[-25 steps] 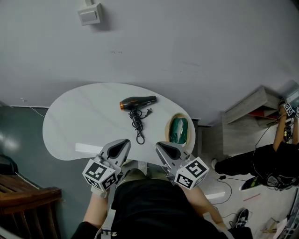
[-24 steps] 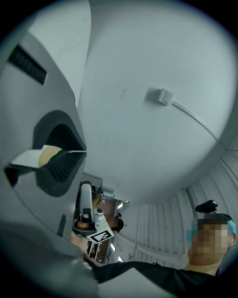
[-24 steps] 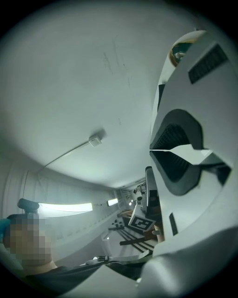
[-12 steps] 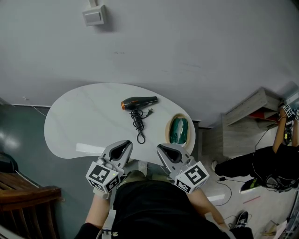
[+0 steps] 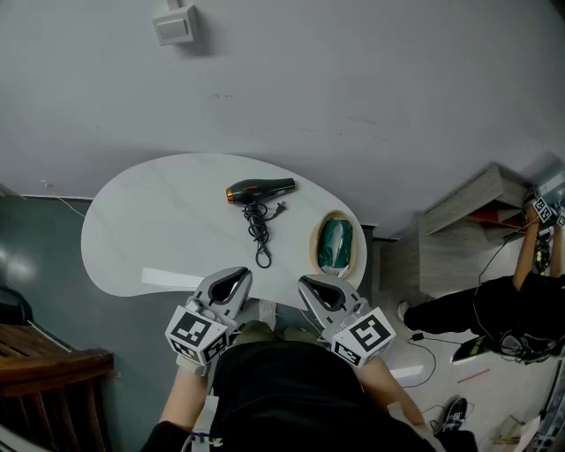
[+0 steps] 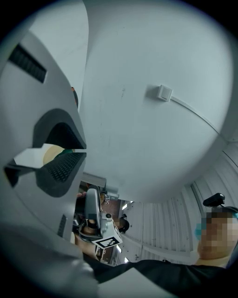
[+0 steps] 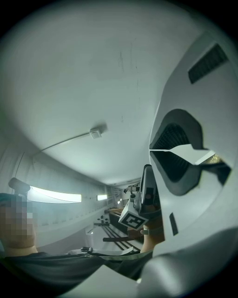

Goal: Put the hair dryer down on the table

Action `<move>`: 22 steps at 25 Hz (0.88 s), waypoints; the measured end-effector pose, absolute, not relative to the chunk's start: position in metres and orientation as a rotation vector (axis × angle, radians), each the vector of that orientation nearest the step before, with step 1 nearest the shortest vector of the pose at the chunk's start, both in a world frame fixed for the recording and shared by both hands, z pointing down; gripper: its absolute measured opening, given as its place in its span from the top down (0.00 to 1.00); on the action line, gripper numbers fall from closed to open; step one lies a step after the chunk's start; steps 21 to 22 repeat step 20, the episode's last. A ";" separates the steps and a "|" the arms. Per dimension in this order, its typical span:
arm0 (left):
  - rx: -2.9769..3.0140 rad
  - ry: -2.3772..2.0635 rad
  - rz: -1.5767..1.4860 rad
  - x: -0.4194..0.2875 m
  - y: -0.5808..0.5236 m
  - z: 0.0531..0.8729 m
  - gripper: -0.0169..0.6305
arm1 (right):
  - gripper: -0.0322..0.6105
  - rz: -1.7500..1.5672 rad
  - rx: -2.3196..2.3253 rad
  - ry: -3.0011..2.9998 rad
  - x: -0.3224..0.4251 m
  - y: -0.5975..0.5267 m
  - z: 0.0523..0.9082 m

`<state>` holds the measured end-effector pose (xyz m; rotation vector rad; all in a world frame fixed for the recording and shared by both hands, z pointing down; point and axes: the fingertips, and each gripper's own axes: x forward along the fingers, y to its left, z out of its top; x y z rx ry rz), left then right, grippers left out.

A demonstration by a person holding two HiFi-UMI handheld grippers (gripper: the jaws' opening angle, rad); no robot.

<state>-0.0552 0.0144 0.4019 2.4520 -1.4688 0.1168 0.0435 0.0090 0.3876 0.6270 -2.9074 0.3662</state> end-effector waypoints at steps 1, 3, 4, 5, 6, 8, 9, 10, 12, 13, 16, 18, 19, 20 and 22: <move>2.450 -1.464 0.117 -0.054 0.015 0.402 0.95 | 0.92 0.365 0.626 -2.902 0.044 0.009 0.388; 2.449 -1.458 0.112 -0.053 0.015 0.402 0.95 | 0.92 0.367 0.623 -2.897 0.046 0.009 0.389; 2.448 -1.455 0.108 -0.052 0.014 0.402 0.95 | 0.92 0.369 0.621 -2.895 0.046 0.010 0.390; 2.446 -1.451 0.106 -0.051 0.014 0.403 0.95 | 0.92 0.372 0.622 -2.894 0.047 0.010 0.391; 2.442 -1.447 0.105 -0.051 0.014 0.404 0.95 | 0.92 0.376 0.624 -2.892 0.048 0.009 0.392; 2.439 -1.438 0.109 -0.049 0.014 0.405 0.95 | 0.92 0.384 0.629 -2.892 0.050 0.009 0.392; 2.439 -1.435 0.112 -0.049 0.014 0.406 0.95 | 0.92 0.389 0.633 -2.892 0.050 0.008 0.392; 2.440 -1.431 0.113 -0.049 0.014 0.406 0.96 | 0.92 0.395 0.638 -2.893 0.051 0.008 0.391; 2.436 -1.426 0.110 -0.049 0.013 0.407 0.96 | 0.92 0.408 0.647 -2.892 0.053 0.006 0.391; 2.434 -1.426 0.105 -0.049 0.012 0.407 0.96 | 0.92 0.414 0.651 -2.891 0.053 0.005 0.391; 2.432 -1.425 0.093 -0.051 0.010 0.407 0.95 | 0.92 0.425 0.661 -2.886 0.055 0.003 0.393; 2.429 -1.426 0.091 -0.052 0.011 0.408 0.95 | 0.92 0.430 0.664 -2.884 0.055 0.004 0.395; 2.428 -1.427 0.092 -0.053 0.011 0.409 0.95 | 0.92 0.432 0.665 -2.884 0.055 0.005 0.395; 2.427 -1.429 0.092 -0.054 0.012 0.409 0.95 | 0.92 0.435 0.665 -2.883 0.055 0.006 0.396; 2.427 -1.429 0.092 -0.054 0.012 0.409 0.95 | 0.92 0.435 0.665 -2.883 0.055 0.006 0.396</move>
